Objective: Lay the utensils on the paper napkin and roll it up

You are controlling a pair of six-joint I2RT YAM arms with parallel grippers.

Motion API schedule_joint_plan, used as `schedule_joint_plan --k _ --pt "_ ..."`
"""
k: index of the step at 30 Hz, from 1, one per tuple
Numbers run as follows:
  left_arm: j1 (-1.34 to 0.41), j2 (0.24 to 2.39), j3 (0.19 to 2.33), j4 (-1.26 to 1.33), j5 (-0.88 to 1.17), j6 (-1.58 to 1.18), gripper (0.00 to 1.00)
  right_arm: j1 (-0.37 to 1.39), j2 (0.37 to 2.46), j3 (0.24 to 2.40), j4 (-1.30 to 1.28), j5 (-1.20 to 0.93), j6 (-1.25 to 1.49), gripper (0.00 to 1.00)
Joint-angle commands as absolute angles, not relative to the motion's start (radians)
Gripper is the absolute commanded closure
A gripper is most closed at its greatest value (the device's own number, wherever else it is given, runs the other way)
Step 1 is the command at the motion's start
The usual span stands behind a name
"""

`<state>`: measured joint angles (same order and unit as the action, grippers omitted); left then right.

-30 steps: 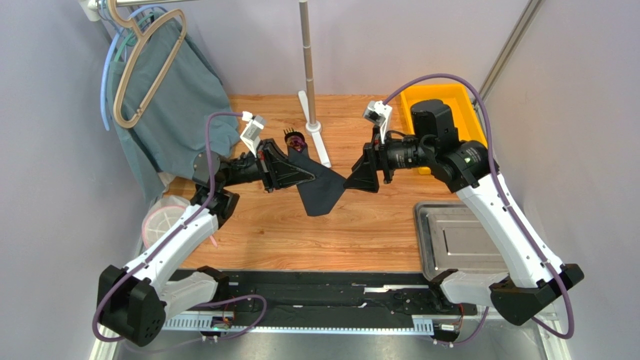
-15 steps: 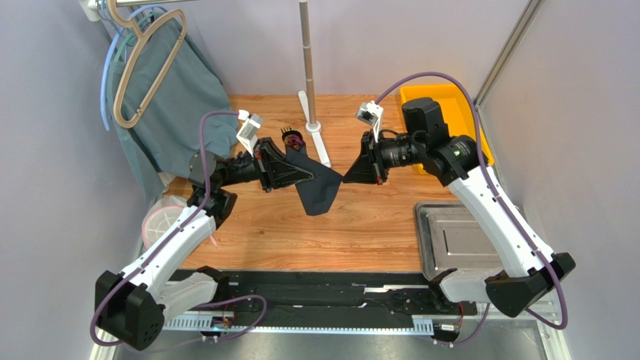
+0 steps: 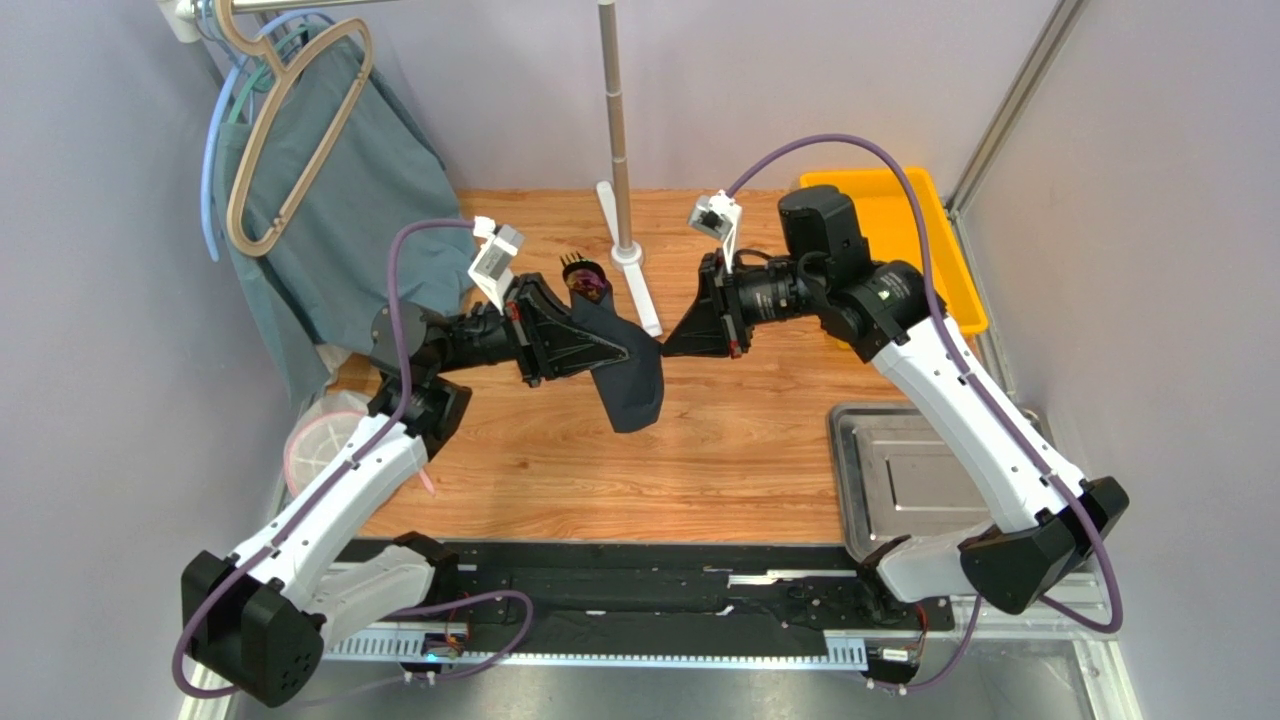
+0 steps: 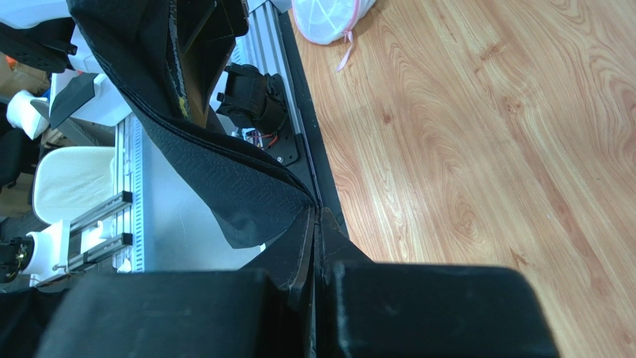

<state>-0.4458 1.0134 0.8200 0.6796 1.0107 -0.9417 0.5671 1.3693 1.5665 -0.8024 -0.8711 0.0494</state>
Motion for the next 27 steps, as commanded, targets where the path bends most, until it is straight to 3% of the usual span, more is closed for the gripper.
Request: schedule_joint_plan --k 1,13,27 --pt "-0.456 1.0 0.873 0.71 1.0 -0.95 1.0 0.598 1.368 1.563 -0.689 -0.884 0.098 1.0" --pt "-0.476 1.02 0.882 0.713 0.982 -0.942 1.0 0.741 1.423 1.563 -0.591 -0.908 0.17 1.0" --pt "-0.465 1.011 0.868 0.646 0.945 -0.905 1.0 0.713 1.407 1.517 -0.552 -0.917 0.223 0.98"
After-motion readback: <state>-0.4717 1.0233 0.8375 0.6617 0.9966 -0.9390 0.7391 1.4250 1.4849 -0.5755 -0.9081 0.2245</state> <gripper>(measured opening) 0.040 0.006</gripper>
